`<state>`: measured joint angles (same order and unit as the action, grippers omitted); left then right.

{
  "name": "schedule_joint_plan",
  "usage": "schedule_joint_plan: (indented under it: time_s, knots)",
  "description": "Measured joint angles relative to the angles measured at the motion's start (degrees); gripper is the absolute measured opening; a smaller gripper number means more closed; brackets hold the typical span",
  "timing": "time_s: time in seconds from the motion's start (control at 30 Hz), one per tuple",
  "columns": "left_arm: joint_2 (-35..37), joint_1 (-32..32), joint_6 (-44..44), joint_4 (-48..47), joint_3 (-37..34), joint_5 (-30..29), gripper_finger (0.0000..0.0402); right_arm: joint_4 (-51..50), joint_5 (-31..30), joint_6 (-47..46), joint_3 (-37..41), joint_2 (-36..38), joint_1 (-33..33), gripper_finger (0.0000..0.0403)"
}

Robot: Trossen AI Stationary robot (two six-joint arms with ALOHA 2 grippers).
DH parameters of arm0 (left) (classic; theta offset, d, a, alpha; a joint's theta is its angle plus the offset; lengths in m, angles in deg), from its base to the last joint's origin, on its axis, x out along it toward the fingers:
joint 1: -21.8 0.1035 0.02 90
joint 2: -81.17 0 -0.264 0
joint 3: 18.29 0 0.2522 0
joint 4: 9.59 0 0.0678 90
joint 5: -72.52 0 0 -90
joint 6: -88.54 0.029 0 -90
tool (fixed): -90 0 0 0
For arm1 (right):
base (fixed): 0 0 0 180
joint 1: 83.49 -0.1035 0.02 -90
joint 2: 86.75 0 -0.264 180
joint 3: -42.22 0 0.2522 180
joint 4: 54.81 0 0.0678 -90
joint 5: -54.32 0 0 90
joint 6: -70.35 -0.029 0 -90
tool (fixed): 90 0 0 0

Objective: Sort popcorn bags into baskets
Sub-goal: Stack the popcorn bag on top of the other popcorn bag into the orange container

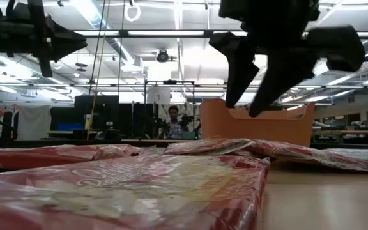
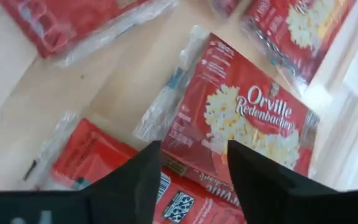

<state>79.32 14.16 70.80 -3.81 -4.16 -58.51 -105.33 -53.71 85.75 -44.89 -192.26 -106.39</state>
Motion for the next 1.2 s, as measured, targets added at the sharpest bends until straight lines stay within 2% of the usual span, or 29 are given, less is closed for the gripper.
schedule_joint_plan:
  time_s: [0.13, 0.27, 0.7, 0.93, 1.2]
  knots:
    - [-0.41, 0.00, -0.09, 0.02, -0.01, 5.46, 0.0073, 0.58, -1.83, 4.90, 0.92, -1.27, -1.33, 0.0229]
    - [-0.37, 0.00, -0.09, 0.06, -0.01, 8.16, 0.0073, 1.44, -3.77, 7.86, 1.46, -2.39, -1.60, 0.0245]
    - [-1.50, 0.07, 0.33, 0.89, -0.01, 8.12, 0.0073, 3.62, -4.41, 13.77, 1.52, -6.02, 1.09, 0.0221]
    - [-1.50, 0.07, 0.33, 0.82, -0.01, 8.13, 0.0073, 6.69, -2.14, 15.32, 1.55, -5.98, 1.64, 0.0169]
    - [-1.50, 0.07, 0.33, 0.78, -0.01, 8.15, 0.0073, 6.76, -0.47, 14.97, 1.57, -5.96, 1.71, 0.0053]
